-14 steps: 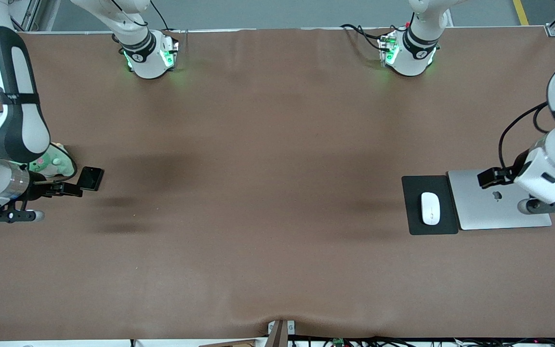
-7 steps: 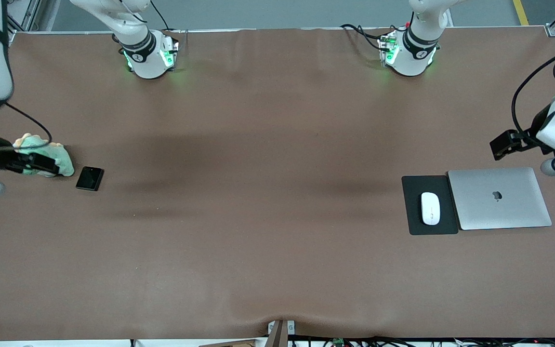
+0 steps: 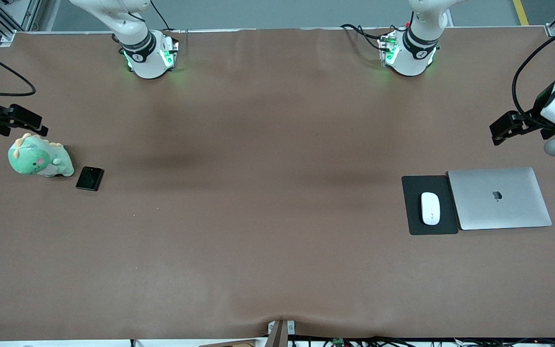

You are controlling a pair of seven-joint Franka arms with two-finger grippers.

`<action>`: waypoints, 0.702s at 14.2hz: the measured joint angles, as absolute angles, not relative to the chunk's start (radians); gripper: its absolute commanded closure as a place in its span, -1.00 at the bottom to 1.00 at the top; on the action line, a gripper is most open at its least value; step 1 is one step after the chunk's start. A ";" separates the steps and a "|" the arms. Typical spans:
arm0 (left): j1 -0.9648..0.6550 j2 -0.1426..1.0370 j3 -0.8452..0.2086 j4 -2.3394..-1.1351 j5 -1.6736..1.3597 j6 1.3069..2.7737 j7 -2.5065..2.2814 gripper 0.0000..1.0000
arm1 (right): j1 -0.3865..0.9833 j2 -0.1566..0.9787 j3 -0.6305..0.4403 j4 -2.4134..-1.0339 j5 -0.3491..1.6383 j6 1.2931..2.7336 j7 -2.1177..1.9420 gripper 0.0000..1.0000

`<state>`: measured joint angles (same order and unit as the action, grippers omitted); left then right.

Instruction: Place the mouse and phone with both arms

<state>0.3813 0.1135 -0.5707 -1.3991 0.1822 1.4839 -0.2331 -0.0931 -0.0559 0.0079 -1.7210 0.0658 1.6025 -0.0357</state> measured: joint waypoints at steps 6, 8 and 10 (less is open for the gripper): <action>0.330 0.071 -0.489 -1.406 0.137 1.465 -0.173 -1.00 | -0.042 -0.116 0.011 -1.721 0.063 1.532 0.006 -1.00; 0.231 0.051 -0.376 -1.423 0.117 1.462 -0.160 -1.00 | -0.038 -0.137 0.008 -1.721 0.060 1.517 0.007 -1.00; 0.149 0.031 -0.290 -1.444 0.101 1.460 -0.160 -1.00 | -0.037 -0.146 0.000 -1.718 0.055 1.507 0.009 -1.00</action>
<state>0.1487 0.0310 -0.2900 -1.4444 0.1015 1.4604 -0.1599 -0.0371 -0.1455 0.0005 -1.7180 0.0549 1.5067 0.0092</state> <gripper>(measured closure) 0.000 0.000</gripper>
